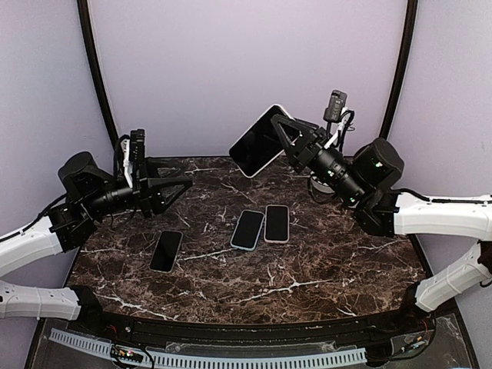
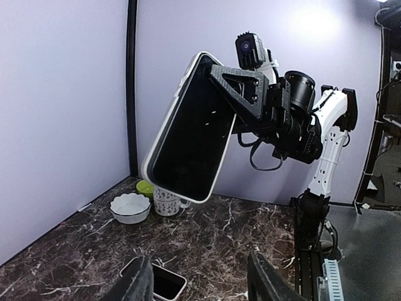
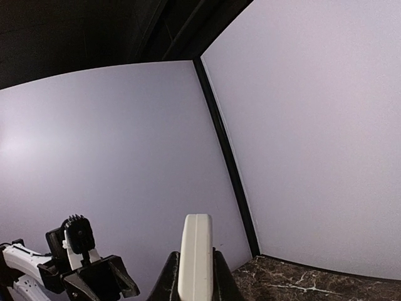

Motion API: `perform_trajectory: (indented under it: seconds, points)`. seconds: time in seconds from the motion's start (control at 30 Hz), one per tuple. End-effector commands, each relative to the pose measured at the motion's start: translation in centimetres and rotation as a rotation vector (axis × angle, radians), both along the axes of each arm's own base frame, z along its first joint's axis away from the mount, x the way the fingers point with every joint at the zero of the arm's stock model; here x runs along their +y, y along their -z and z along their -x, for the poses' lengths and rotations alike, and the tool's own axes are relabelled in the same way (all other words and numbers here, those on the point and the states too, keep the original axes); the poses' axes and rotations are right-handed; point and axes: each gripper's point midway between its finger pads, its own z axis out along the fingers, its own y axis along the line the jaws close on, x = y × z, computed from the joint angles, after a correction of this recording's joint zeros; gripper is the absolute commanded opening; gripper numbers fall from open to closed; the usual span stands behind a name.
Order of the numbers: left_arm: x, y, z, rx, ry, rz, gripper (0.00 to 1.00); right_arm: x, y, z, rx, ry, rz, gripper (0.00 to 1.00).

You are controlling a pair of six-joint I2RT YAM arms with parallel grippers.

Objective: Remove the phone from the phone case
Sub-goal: Pass from the right arm to the left

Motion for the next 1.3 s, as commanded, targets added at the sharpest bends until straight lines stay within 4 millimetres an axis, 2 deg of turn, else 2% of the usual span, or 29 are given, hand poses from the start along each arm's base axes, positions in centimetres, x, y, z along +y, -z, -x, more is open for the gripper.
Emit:
perform_trajectory:
  seconds: [0.0, 0.1, 0.17, 0.2, 0.23, 0.27, 0.3, 0.43, 0.57, 0.77, 0.9, 1.03, 1.2, 1.27]
  points:
    - [-0.8, -1.0, -0.8, 0.124, 0.034, 0.145, 0.53, -3.9, -5.2, 0.9, -0.092, 0.055, -0.229, 0.00]
    - [-1.5, -1.7, -2.7, 0.185, 0.010, 0.212, 0.52, -4.6, -6.6, 1.3, -0.101, 0.033, -0.322, 0.00]
    - [-2.0, -2.3, -3.4, 0.229, 0.022, 0.254, 0.52, -4.6, -7.3, 1.3, -0.098, 0.010, -0.361, 0.00]
    - [-2.0, -3.2, -3.3, 0.213, 0.036, 0.286, 0.52, -4.7, -7.6, 1.3, -0.094, 0.000, -0.384, 0.00]
    - [-2.3, -3.1, -3.6, 0.243, 0.051, 0.303, 0.52, -4.7, -7.7, 1.3, -0.090, -0.011, -0.405, 0.00]
    - [-2.3, -4.0, -3.4, 0.226, 0.067, 0.336, 0.52, -4.7, -7.9, 1.3, -0.086, -0.021, -0.423, 0.00]
    - [-2.6, -3.8, -3.5, 0.249, 0.090, 0.345, 0.52, -4.8, -8.0, 1.2, -0.077, -0.029, -0.441, 0.00]
    - [-3.3, -5.5, -2.6, 0.209, 0.196, 0.394, 0.47, -4.4, -8.2, 1.1, -0.032, -0.101, -0.497, 0.00]
    - [-3.8, -6.7, -2.1, 0.178, 0.264, 0.419, 0.44, -5.2, -7.8, 0.9, 0.011, -0.157, -0.608, 0.00]
    - [-4.2, -7.5, -1.7, 0.186, 0.348, 0.471, 0.43, -4.4, -7.2, 0.5, 0.048, -0.188, -0.618, 0.00]
    - [-4.8, -7.2, -1.5, 0.209, 0.400, 0.462, 0.41, -4.2, -7.4, 0.7, 0.052, -0.225, -0.632, 0.00]
    - [-5.5, -7.0, -0.9, 0.199, 0.451, 0.412, 0.31, -3.3, -7.6, 1.2, 0.054, -0.271, -0.597, 0.00]
    - [-6.2, -6.7, -0.9, 0.193, 0.458, 0.367, 0.36, -2.9, -7.3, 1.5, 0.058, -0.299, -0.573, 0.00]
    - [-6.4, -6.9, 0.0, 0.168, 0.496, 0.356, 0.45, -2.7, -7.1, 1.6, 0.059, -0.303, -0.564, 0.00]
